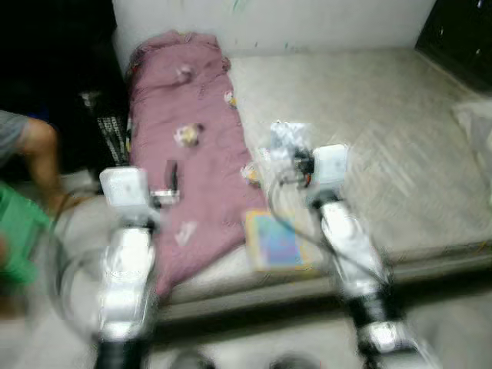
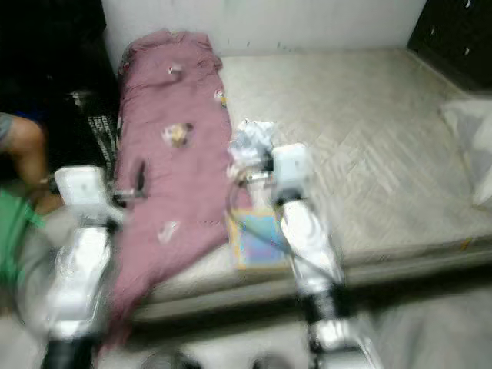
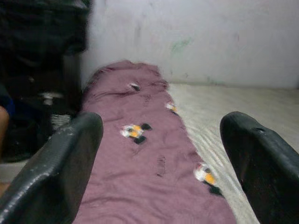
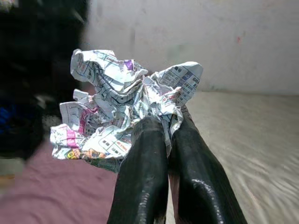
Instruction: Clean up the room
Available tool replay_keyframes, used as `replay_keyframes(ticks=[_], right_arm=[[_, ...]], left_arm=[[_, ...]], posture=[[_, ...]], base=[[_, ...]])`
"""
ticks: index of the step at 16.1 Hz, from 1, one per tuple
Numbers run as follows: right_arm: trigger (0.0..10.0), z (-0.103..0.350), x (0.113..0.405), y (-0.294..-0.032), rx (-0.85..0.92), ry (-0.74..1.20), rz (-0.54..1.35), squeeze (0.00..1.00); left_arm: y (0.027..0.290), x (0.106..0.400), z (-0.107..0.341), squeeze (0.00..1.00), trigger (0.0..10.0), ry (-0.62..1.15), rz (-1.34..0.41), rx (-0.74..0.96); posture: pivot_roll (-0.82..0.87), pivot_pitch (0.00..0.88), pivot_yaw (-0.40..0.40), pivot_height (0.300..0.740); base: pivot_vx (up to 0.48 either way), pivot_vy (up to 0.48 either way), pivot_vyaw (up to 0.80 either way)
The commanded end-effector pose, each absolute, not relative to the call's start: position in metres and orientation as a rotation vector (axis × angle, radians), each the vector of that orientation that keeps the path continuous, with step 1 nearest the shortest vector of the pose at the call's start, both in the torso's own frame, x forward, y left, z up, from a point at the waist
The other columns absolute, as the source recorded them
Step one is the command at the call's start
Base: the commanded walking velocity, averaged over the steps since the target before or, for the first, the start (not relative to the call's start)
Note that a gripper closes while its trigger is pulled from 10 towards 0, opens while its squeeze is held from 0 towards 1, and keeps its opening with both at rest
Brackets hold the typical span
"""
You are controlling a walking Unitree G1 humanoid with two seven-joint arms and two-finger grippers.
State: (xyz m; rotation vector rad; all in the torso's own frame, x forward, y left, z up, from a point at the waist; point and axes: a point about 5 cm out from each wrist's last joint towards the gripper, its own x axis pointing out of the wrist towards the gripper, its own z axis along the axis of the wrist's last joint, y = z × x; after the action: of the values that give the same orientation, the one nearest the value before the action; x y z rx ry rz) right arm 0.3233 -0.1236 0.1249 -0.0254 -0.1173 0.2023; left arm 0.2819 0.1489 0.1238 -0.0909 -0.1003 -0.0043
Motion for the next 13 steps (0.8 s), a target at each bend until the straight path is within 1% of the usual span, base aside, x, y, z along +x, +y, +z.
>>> replay_keyframes(ticks=[1, 4, 6, 8, 11, 13], right_arm=[[10.0, 0.134, 0.324, -0.117, -0.027, -0.154, 0.217, 0.0], [10.0, 0.131, 0.318, -0.116, -0.062, -0.162, 0.229, 0.0], [10.0, 0.127, 0.315, -0.118, -0.08, -0.143, 0.219, 0.0], [10.0, 0.123, 0.312, -0.121, -0.078, -0.128, 0.206, 0.0], [10.0, 0.123, 0.31, -0.121, -0.089, -0.122, 0.206, 0.0], [10.0, 0.123, 0.31, -0.126, -0.114, -0.12, 0.199, 0.0]], left_arm=[[0.156, 0.28, 0.127, 0.0, 10.0, -0.119, 0.027, -0.056], [0.164, 0.273, 0.126, 0.0, 10.0, -0.115, 0.057, -0.038], [0.167, 0.266, 0.122, 0.0, 10.0, -0.092, 0.067, -0.027], [0.168, 0.261, 0.12, 0.0, 10.0, -0.079, 0.068, -0.02], [0.174, 0.262, 0.122, 0.0, 10.0, -0.087, 0.092, -0.017], [0.178, 0.261, 0.127, 0.0, 10.0, -0.101, 0.127, -0.015]], posture=[[-0.03, 0.0, -0.009, 0.74], [-0.03, 0.0, -0.003, 0.74], [-0.04, 0.0, 0.01, 0.74], [-0.03, 0.0, 0.006, 0.74], [-0.04, 0.0, -0.003, 0.74], [-0.03, 0.0, 0.001, 0.74]], base=[[0.0, 0.0, 0.8], [0.0, 0.0, 0.8], [0.0, 0.0, 0.8], [0.0, 0.0, 0.8], [0.0, 0.0, 0.8], [0.0, 0.0, 0.8]])
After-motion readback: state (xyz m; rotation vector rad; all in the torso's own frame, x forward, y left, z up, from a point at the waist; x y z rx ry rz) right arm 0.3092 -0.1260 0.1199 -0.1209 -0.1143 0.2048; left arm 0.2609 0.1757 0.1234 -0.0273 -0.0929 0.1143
